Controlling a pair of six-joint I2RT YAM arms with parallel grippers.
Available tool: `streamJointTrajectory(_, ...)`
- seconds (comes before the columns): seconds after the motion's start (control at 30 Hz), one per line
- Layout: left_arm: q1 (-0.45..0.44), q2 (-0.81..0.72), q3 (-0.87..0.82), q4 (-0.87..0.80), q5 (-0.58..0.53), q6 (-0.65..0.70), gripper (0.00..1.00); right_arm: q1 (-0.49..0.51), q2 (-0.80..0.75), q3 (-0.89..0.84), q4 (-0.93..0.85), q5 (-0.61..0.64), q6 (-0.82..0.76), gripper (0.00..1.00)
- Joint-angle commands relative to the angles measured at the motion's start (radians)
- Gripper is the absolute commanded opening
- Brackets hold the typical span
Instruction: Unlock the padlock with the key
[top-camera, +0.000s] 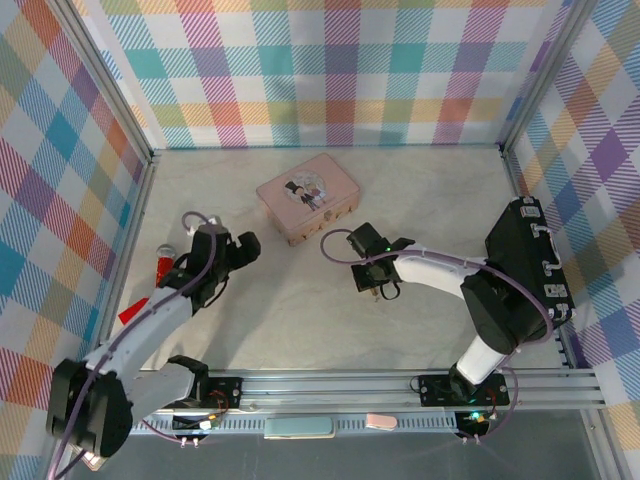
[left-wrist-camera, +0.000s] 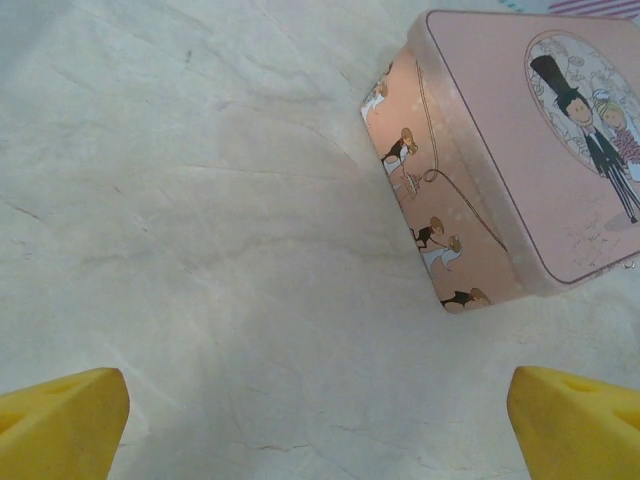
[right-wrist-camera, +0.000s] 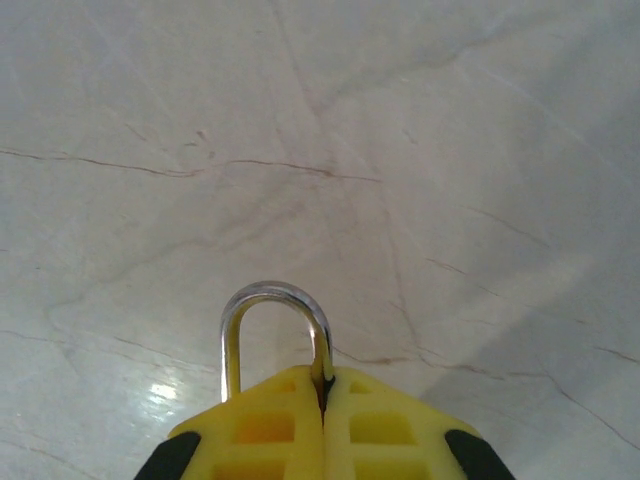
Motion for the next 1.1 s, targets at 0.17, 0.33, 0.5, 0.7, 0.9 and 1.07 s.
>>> streamJointTrajectory(0.17,0.004,-0.099,-0.069,0.001,-0.062,0.039,0.97,0.031,0.061,0.053,-0.013,-0.009,-0.02,0.1)
streamJointTrajectory(0.33,0.004,-0.108,-0.077,0.013,-0.071,0.058,0.97,0.039,0.049,0.061,-0.04,0.011,-0.023,0.21)
streamJointTrajectory(0.5,0.004,-0.132,-0.089,0.015,-0.068,0.063,0.98,0.058,0.013,0.071,-0.078,0.039,-0.013,0.32)
streamJointTrajectory(0.7,0.004,-0.165,-0.082,-0.009,-0.051,0.068,0.99,0.077,-0.078,0.077,-0.135,0.071,-0.028,0.43)
streamJointTrajectory(0.9,0.004,-0.212,-0.089,-0.032,-0.063,0.079,1.0,0.116,-0.275,0.095,-0.159,0.215,-0.135,0.58)
streamJointTrajectory(1.07,0.004,-0.246,-0.086,-0.041,-0.104,0.083,1.0,0.116,-0.495,0.019,-0.029,0.246,-0.218,0.65)
